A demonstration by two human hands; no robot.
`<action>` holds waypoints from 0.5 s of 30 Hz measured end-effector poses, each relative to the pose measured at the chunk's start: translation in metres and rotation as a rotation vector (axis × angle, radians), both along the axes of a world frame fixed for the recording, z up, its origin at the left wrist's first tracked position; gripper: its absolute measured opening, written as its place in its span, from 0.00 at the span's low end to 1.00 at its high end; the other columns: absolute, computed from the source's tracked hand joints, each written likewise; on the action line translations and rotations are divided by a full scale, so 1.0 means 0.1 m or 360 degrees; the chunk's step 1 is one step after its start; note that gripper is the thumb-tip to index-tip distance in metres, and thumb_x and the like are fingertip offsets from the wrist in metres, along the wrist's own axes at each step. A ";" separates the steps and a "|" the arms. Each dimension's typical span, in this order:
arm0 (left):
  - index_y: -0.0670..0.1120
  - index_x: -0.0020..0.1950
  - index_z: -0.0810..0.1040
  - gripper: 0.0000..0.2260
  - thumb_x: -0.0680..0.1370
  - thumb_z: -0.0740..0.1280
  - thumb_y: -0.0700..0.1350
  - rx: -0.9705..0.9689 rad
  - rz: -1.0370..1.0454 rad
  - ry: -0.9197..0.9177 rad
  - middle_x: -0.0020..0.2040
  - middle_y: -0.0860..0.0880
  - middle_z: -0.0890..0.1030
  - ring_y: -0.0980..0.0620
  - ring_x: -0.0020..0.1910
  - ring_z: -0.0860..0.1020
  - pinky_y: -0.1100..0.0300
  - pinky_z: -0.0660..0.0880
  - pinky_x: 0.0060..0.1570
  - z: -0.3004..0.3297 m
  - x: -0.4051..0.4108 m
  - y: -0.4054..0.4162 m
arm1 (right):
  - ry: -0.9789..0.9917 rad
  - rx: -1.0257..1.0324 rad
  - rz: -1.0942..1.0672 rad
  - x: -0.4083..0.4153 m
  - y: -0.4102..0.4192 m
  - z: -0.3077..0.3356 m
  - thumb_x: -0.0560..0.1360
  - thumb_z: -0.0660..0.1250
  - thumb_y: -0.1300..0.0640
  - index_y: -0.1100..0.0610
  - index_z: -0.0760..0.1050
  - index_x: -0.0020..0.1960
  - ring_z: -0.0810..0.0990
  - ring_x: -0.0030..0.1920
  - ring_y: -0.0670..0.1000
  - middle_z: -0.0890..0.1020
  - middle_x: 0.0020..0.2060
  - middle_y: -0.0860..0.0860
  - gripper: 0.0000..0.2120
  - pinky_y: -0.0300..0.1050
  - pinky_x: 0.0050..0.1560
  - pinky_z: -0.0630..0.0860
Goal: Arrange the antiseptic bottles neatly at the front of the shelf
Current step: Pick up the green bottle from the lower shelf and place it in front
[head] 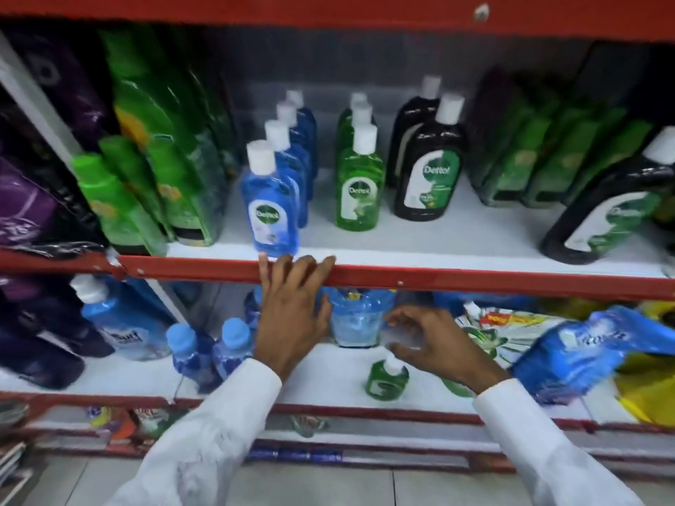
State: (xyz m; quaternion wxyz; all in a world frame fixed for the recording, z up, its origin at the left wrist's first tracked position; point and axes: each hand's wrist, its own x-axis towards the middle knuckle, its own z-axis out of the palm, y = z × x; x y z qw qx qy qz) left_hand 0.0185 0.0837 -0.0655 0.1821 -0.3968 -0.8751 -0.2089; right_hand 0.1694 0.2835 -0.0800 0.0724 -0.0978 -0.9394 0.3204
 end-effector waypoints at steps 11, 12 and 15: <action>0.53 0.69 0.73 0.27 0.71 0.72 0.42 0.0056 0.0010 -0.0038 0.59 0.49 0.77 0.43 0.60 0.71 0.36 0.53 0.74 0.05 0.02 0.00 | -0.0493 0.0095 0.0004 -0.13 0.04 -0.83 0.56 0.78 0.49 0.47 0.80 0.48 0.81 0.48 0.49 0.86 0.45 0.46 0.21 0.47 0.51 0.79; 0.54 0.69 0.73 0.27 0.71 0.72 0.42 0.0058 0.0021 -0.0041 0.59 0.49 0.78 0.43 0.60 0.71 0.36 0.53 0.74 0.05 0.02 0.00 | -0.0449 0.0066 -0.0026 -0.12 0.02 -0.75 0.56 0.78 0.50 0.47 0.80 0.47 0.81 0.46 0.49 0.86 0.45 0.46 0.20 0.46 0.49 0.80; 0.54 0.69 0.73 0.27 0.71 0.72 0.42 0.0052 0.0052 -0.0054 0.58 0.50 0.78 0.44 0.60 0.71 0.35 0.54 0.74 0.07 0.02 0.00 | -0.0234 0.0012 -0.0104 -0.06 -0.04 -0.32 0.55 0.78 0.49 0.48 0.79 0.48 0.82 0.41 0.47 0.86 0.42 0.46 0.22 0.47 0.43 0.81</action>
